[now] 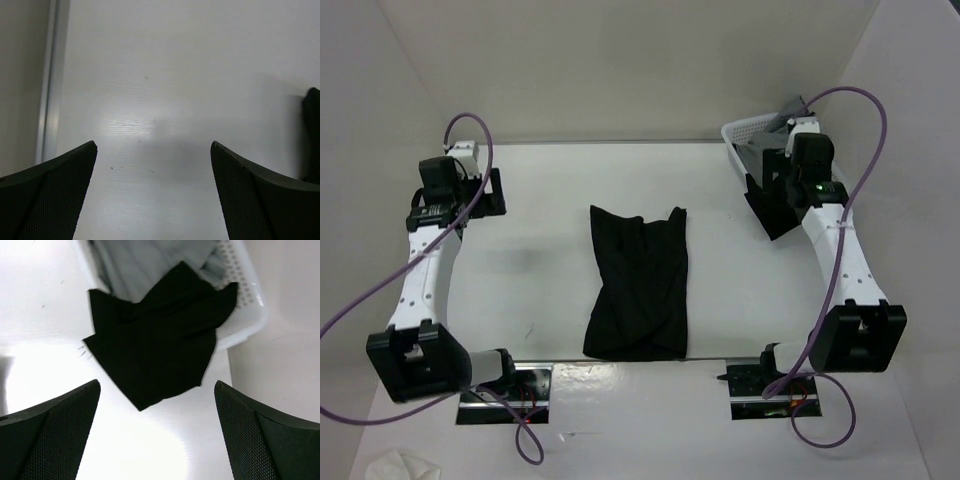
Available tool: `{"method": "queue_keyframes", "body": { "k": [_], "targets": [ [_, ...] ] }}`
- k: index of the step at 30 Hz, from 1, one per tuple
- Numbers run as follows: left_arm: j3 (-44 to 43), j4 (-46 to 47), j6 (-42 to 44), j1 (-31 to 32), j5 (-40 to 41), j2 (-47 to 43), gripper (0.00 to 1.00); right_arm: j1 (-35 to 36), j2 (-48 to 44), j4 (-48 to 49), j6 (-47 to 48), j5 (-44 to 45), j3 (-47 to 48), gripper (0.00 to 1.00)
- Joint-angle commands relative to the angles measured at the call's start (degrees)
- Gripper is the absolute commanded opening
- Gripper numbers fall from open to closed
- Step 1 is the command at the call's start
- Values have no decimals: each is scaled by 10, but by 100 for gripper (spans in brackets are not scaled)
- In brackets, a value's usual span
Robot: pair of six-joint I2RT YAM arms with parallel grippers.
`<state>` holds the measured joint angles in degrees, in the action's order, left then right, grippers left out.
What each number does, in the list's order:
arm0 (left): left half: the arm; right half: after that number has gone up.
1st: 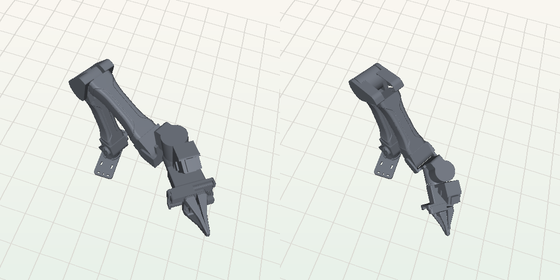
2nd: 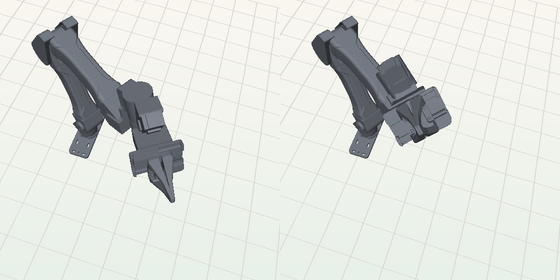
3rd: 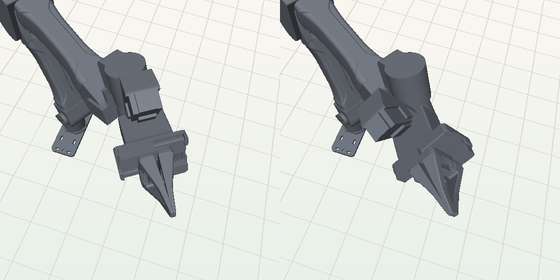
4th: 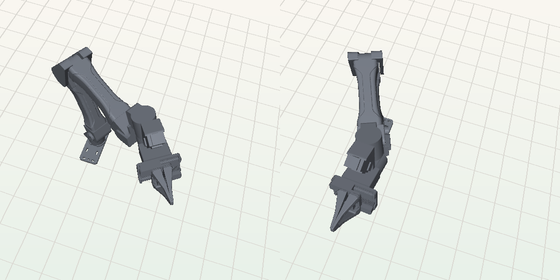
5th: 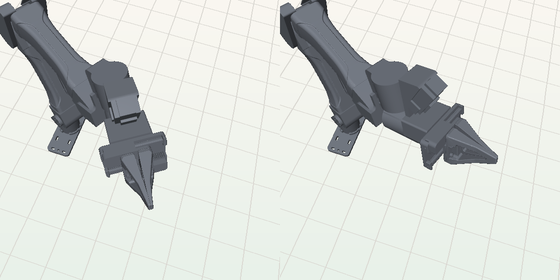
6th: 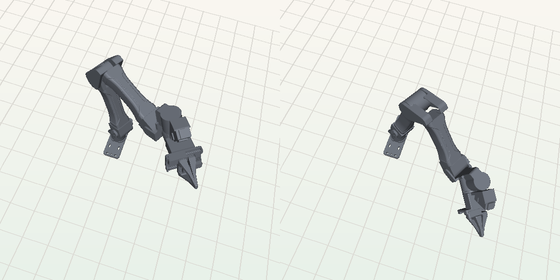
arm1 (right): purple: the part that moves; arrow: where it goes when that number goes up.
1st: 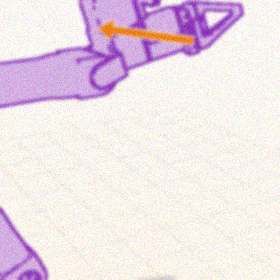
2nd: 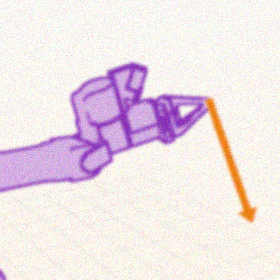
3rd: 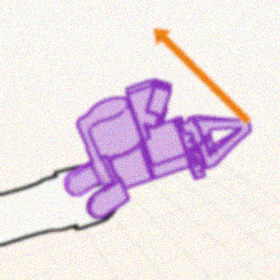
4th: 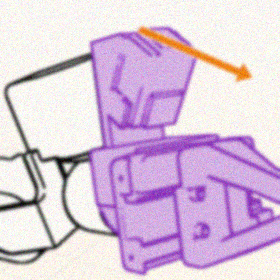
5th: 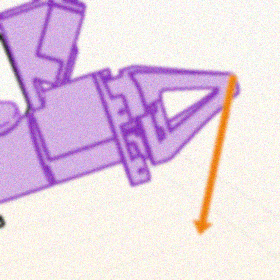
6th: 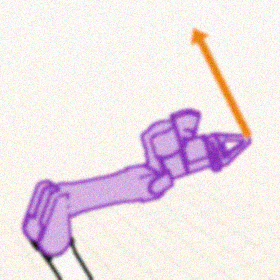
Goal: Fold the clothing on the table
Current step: Flatten the skirt out
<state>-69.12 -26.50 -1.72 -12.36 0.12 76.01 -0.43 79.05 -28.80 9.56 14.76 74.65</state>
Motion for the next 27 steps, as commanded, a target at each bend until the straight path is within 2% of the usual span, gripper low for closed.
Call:
{"method": "queue_keyframes", "body": {
  "k": [1,5,6,10,13,15,18,20,21,23,24,27],
  "targets": [
    [35,79,-6,6,-131,-50,100,-34,-35,-9,-35,-16,0,98],
    [21,44,-34,6,-205,17,100,-48,-64,-2,4,-82,-32,98],
    [30,44,-29,-12,-223,17,100,-48,-76,8,5,-103,-48,98],
    [24,14,-23,-18,-163,17,100,-48,-79,37,6,-165,-79,98],
    [6,-42,-7,-18,-163,28,100,-48,-37,42,-16,-241,-74,98],
    [-1,-62,27,-25,-184,36,100,-48,-11,42,-51,-262,-66,96],
    [-1,-73,51,-30,-200,50,100,-28,27,54,-85,-296,-59,98],
    [5,-59,58,-24,-216,50,100,14,51,45,-68,-215,-49,98],
    [10,-44,47,-14,-217,50,100,77,60,36,-55,-153,-43,98],
    [26,-29,34,22,-210,56,100,135,106,-5,-39,-21,-22,98],
    [32,-15,23,36,-194,63,100,156,123,-26,-22,-20,-10,98],
    [72,31,-14,87,-168,70,100,156,174,-89,-16,-32,29,98]
  ]
}}
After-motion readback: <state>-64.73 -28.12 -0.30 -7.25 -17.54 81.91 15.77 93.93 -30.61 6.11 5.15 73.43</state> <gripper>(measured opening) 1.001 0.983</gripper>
